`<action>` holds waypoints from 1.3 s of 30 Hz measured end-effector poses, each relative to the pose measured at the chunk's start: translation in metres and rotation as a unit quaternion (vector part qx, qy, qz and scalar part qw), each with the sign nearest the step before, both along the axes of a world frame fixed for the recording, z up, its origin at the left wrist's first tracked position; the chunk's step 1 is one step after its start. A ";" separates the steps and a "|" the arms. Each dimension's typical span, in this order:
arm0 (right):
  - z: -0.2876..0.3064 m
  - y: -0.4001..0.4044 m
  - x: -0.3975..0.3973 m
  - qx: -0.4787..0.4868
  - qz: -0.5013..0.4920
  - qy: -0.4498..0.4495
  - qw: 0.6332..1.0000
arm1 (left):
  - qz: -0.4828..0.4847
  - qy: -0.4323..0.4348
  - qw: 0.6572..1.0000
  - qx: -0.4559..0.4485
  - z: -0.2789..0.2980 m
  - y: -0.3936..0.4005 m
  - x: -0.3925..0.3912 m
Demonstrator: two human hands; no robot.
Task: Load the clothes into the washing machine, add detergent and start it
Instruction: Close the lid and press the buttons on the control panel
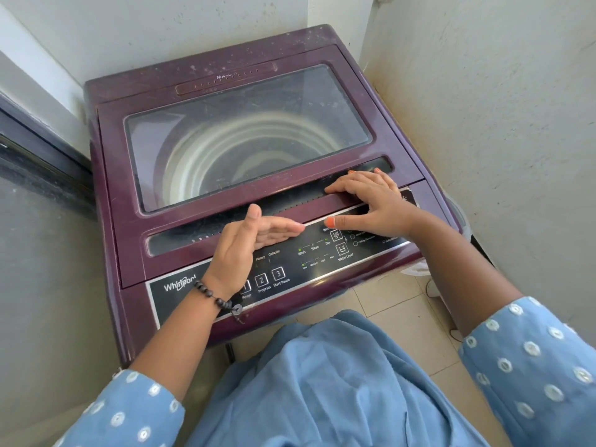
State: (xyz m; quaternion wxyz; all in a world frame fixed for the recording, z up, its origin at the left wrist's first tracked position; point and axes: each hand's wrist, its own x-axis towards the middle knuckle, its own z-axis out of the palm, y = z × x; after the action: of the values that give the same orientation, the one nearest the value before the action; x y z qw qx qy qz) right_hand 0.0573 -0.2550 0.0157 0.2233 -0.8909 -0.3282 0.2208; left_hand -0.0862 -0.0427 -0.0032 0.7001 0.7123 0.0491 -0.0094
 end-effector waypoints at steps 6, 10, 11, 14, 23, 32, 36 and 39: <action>0.008 0.014 -0.013 -0.072 0.011 -0.021 0.997 | 0.035 -0.006 0.999 0.001 0.000 0.008 -0.024; 0.009 0.037 -0.038 -0.148 0.059 -0.052 0.986 | 0.058 -0.005 0.998 0.002 -0.001 0.009 -0.033; 0.009 0.043 -0.044 -0.163 0.067 -0.060 0.983 | 0.060 -0.003 0.998 0.003 0.000 0.009 -0.034; 0.008 0.058 -0.057 -0.195 0.071 -0.064 0.976 | 0.066 0.000 0.998 0.002 0.000 0.011 -0.036; 0.010 0.071 -0.059 -0.219 0.058 -0.040 0.973 | 0.127 -0.036 0.991 -0.011 -0.001 0.005 -0.030; 0.007 0.073 -0.061 -0.234 0.062 -0.047 0.969 | 0.132 -0.048 0.990 -0.003 -0.003 0.004 -0.030; 0.005 0.076 -0.061 -0.230 0.052 -0.039 0.971 | 0.134 -0.049 0.990 -0.010 -0.004 0.004 -0.030; 0.005 0.076 -0.060 -0.228 0.049 -0.031 0.972 | 0.135 -0.049 0.990 -0.012 -0.004 0.005 -0.030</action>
State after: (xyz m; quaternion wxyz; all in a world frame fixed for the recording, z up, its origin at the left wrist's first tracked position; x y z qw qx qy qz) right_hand -0.0025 -0.1791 0.0206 -0.0067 -0.9074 -0.3194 0.2731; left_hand -0.1159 -0.0380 -0.0072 0.7048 0.6906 0.1099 0.1193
